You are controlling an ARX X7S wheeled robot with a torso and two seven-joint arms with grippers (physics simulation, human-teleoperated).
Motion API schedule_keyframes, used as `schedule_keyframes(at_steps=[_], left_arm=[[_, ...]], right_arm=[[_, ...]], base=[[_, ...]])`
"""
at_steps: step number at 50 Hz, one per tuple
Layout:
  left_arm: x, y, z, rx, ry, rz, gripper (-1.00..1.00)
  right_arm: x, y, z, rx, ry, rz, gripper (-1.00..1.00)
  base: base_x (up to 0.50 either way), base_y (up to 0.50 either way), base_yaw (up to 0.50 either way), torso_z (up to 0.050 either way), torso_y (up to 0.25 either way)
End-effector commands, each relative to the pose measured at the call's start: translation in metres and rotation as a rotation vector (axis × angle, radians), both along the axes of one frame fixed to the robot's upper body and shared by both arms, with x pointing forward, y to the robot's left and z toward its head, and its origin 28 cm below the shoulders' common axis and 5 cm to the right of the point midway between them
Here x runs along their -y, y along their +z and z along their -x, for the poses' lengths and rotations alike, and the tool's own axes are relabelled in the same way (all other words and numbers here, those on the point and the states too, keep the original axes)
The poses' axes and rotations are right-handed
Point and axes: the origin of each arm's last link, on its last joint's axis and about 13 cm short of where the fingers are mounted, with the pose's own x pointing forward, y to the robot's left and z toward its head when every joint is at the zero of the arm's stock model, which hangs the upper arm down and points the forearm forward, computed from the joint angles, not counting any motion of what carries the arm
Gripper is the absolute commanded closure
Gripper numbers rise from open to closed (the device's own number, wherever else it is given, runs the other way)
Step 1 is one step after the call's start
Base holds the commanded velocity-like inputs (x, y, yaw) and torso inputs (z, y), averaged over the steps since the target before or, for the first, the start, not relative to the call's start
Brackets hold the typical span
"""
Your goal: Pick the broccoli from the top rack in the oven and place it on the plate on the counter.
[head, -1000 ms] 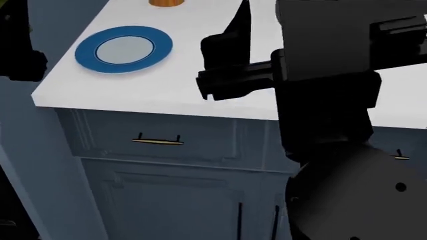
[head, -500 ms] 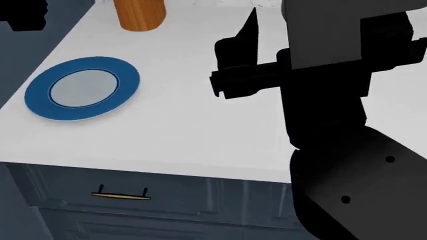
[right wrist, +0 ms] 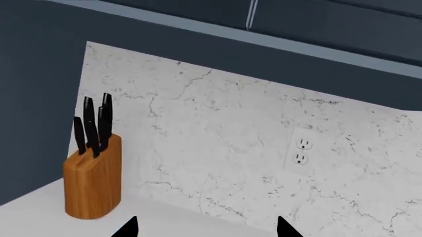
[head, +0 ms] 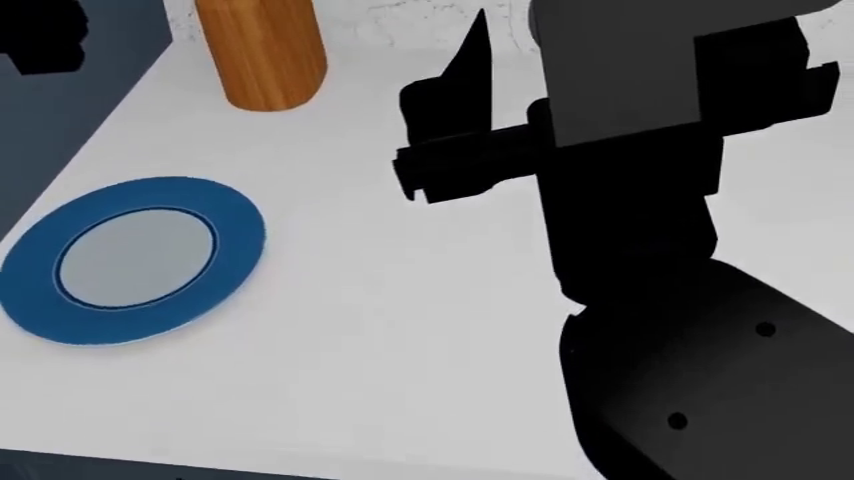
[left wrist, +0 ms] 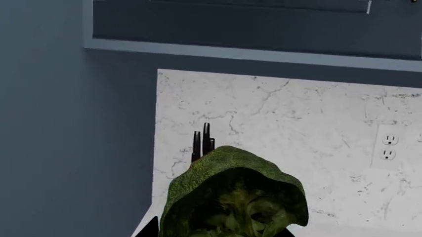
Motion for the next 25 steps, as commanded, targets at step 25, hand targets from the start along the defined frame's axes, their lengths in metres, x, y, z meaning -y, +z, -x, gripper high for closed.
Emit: schedule_keyframes(at_steps=[25], left_arm=[[0.001, 0.026, 0.022, 0.063, 0.006, -0.002, 1.00]], right_arm=[[0.000, 0.001, 0.006, 0.015, 0.024, -0.011, -1.00]], base=[[0.16, 0.01, 0.00, 0.000, 0.001]])
